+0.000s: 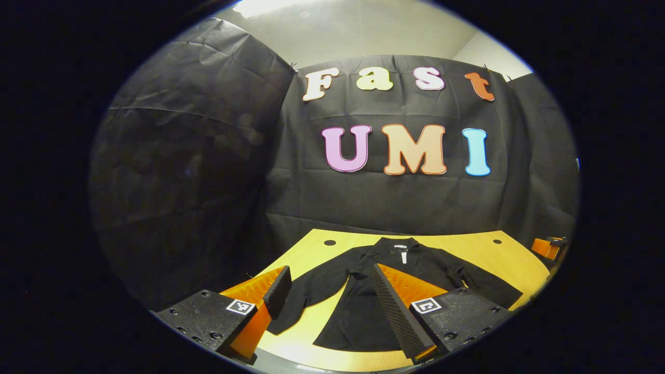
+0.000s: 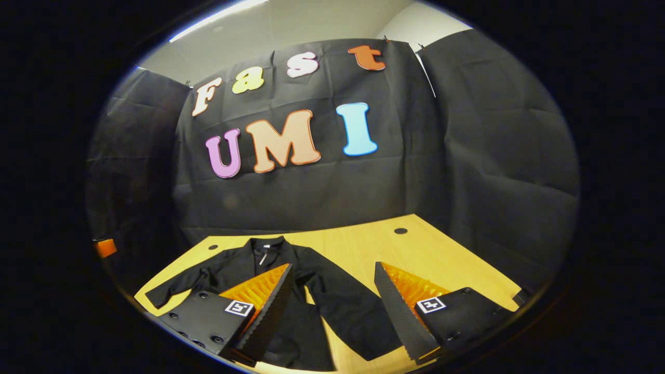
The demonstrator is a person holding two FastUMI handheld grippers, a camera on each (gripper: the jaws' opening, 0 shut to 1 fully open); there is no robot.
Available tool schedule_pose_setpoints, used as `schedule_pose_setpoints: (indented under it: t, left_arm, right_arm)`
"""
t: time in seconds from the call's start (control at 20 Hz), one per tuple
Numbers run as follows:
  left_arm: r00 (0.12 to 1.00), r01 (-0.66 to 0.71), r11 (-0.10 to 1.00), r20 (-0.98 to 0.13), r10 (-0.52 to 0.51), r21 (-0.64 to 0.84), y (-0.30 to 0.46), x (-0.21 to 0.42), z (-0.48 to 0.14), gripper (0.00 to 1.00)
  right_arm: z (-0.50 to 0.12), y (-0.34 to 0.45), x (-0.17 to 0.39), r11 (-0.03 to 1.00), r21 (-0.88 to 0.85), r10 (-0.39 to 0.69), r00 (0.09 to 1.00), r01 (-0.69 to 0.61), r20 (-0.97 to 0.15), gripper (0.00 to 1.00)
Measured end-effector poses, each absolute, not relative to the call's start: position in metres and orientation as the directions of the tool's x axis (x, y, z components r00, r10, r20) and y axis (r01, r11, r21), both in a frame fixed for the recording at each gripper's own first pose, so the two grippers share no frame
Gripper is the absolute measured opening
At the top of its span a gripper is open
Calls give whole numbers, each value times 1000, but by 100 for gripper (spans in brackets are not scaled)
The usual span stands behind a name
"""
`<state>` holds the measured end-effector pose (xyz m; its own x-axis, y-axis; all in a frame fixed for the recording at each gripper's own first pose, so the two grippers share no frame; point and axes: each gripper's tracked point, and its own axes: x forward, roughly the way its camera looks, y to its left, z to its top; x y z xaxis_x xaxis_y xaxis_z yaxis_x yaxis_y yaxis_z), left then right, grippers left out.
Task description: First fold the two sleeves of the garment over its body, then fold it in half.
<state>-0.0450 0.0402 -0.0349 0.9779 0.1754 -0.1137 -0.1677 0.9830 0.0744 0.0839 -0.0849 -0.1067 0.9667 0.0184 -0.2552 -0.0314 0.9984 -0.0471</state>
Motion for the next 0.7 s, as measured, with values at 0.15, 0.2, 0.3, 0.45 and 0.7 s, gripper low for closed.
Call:
schedule_pose_setpoints:
  t: [0.15,0.2,0.3,0.45,0.7]
  left_arm:
    - [978,-171,982,-111,179,84,41,-48,-34,94]
    - [977,-171,981,-110,181,91,41,-48,-34,94]
    - [977,-171,980,-110,182,105,41,-49,-34,94]
    - [977,-165,980,-114,177,106,39,-49,-34,94]
    - [976,-164,980,-126,179,116,37,-49,-39,94]
  right_arm:
    - [-152,-111,90,998,-61,-23,933,1,-359,98]
    - [-168,-121,92,998,-64,-35,915,10,-401,98]
    - [-206,-133,89,999,-45,-41,859,21,-511,98]
    - [-241,-149,88,997,-60,-71,808,44,-585,99]
    - [-271,-168,82,993,-89,-114,761,75,-638,99]
